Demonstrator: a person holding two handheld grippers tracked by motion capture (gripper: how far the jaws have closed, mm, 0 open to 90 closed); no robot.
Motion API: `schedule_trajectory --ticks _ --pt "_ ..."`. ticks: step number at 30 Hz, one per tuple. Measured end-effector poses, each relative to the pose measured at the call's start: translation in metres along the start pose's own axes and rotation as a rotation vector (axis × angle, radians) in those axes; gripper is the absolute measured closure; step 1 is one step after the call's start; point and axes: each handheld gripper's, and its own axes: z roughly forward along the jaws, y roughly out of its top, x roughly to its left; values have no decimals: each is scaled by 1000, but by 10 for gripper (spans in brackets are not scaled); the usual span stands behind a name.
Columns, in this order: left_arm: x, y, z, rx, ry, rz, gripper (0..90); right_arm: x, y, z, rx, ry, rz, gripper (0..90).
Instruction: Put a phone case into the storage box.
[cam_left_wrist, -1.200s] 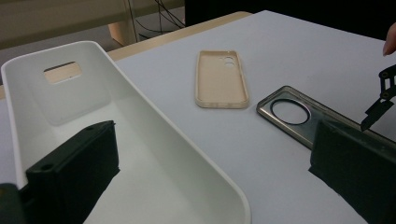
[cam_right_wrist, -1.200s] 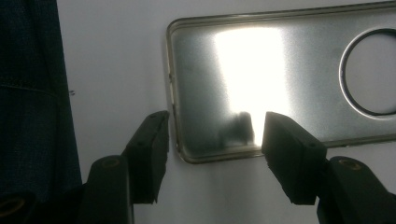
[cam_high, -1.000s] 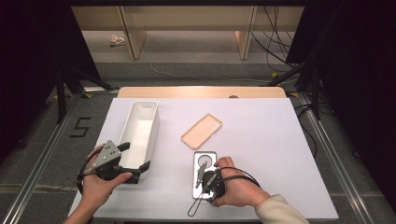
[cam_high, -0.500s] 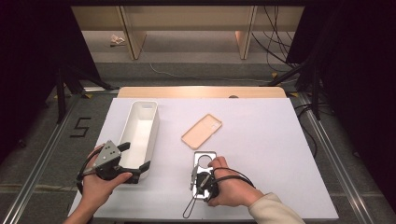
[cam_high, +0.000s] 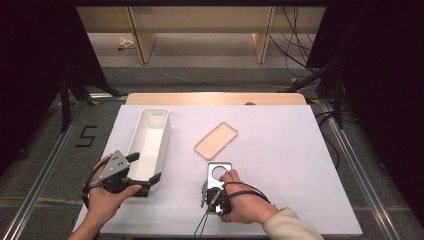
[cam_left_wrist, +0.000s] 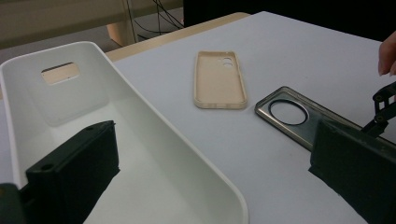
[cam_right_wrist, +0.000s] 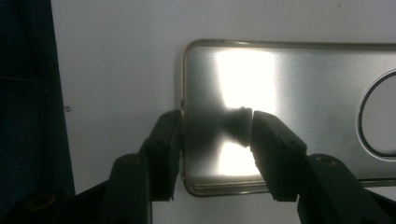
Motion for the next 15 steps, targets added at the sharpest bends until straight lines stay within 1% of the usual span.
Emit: schedule_trajectory --ticks 1,2,3,4,6,8,10,11,12,15 --pt "0 0 0 1 0 0 6 1 2 -1 14 8 -6 572" --pt "0 0 0 1 0 0 6 1 2 -1 14 8 -6 572" --pt "0 0 0 1 -1 0 7 2 2 -1 19 10 -19 597" --pt "0 0 0 1 -1 0 7 2 3 -1 21 14 -17 610" --pt "0 0 0 0 -1 0 7 2 3 -1 21 14 -22 613" --pt "0 0 0 1 -1 -1 7 4 4 -1 36 17 -38 656" --pt "0 0 0 0 -2 -1 7 6 5 -1 40 22 -41 681" --pt "0 0 0 0 -2 -1 7 6 6 -1 41 20 -54 694" --pt "0 0 0 0 -1 -1 7 7 6 -1 47 25 -54 710" --pt "0 0 0 0 0 -2 7 8 7 -1 50 17 -67 729"
